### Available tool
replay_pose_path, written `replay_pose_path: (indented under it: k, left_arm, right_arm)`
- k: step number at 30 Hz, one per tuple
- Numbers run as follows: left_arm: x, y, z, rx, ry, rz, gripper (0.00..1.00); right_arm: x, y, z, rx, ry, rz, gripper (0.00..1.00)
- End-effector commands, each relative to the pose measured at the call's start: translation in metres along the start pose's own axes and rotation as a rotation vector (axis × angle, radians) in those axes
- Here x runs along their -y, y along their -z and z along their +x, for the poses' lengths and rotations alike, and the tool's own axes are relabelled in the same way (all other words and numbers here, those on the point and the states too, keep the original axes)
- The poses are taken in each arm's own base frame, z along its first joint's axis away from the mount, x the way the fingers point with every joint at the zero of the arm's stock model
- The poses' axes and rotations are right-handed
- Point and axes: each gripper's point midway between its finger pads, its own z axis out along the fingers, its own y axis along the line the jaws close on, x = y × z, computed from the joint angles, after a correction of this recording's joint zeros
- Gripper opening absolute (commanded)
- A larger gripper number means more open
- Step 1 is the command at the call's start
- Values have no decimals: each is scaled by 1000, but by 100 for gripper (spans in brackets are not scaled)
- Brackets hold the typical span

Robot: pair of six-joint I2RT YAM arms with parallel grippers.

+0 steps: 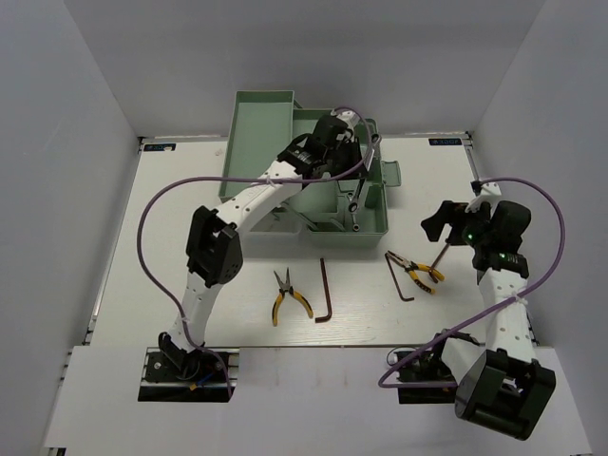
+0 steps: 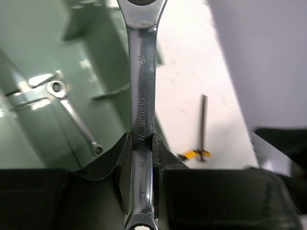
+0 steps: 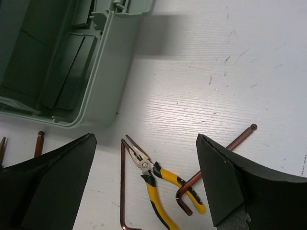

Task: Sort the tools into containers

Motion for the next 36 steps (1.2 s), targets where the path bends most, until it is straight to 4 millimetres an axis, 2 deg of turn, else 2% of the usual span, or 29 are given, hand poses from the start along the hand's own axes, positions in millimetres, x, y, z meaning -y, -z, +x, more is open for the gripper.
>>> replay_pose_path:
  k: [1, 5, 8, 10, 11, 15, 17, 19, 20, 21, 22, 23, 25, 26, 27, 28, 29, 30, 31, 32, 33, 34, 35, 36]
  left_arm:
    - [2, 14, -49, 174, 18, -116, 0]
    - [-21, -7, -39, 155, 4, -186, 0]
    - [-25, -21, -26, 110, -4, -171, 0]
    - [-24, -27, -18, 78, -2, -146, 12]
    - [-22, -27, -16, 70, -2, -134, 27]
    - [-10, -28, -16, 58, -27, -68, 56]
    - [3, -21, -22, 64, -43, -19, 58]
    - [20, -14, -26, 72, -93, 33, 59]
    - [35, -4, -29, 78, -113, 68, 67]
    - [39, 1, -29, 72, -147, 89, 67]
    - [53, 8, -28, 73, -173, 121, 67]
    - [58, 16, -25, 53, -195, 147, 67]
    - [86, 47, -11, 29, -292, 205, 67]
    - [91, 59, -4, 15, -318, 209, 67]
    - [73, 63, 28, -68, -343, 160, 65]
    - [68, 75, 42, -89, -353, 131, 59]
    - [80, 117, 35, -23, -375, 105, 53]
    - [45, 118, 79, -111, -366, 26, 46]
    - [31, 132, 91, -102, -342, -50, 32]
    - [7, 159, 116, -124, -316, -110, 29]
    - [-8, 172, 134, -153, -294, -166, 29]
    - [-26, 184, 143, -142, -245, -244, 31]
    - [-52, 194, 172, -196, -221, -309, 37]
    - [-55, 214, 178, -189, -204, -325, 43]
  right_arm:
    - [12, 2, -11, 55, 21, 52, 91]
    - [15, 3, -12, 64, -7, 59, 91]
    - [16, 3, -10, 64, -15, 53, 91]
    - [17, 2, -7, 50, -24, 51, 91]
    - [18, 1, -5, 43, -20, 48, 91]
    - [6, -5, 5, 12, 13, -65, 91]
    - [0, -10, 14, -33, 43, -146, 91]
    - [-19, -4, 31, -116, 144, -313, 91]
    - [-23, -2, 27, -120, 185, -355, 89]
    - [-29, 5, 52, -201, 188, -407, 85]
    - [-31, 5, 57, -193, 284, -459, 76]
    - [-33, 7, 72, -222, 289, -482, 70]
    - [-29, 13, 94, -270, 449, -509, 56]
    - [-27, 14, 113, -296, 464, -513, 54]
    - [-16, 14, 119, -321, 527, -457, 54]
    - [-5, 6, 123, -303, 614, -419, 54]
    - [8, 6, 129, -337, 659, -365, 56]
    - [10, 6, 137, -341, 691, -362, 56]
    - [13, 5, 144, -347, 745, -368, 58]
    - [14, 3, 148, -354, 768, -388, 58]
    - [16, 1, 147, -358, 783, -393, 58]
    - [21, -3, 146, -365, 798, -388, 58]
    - [23, -6, 148, -376, 772, -389, 58]
    - [28, -11, 130, -350, 792, -371, 58]
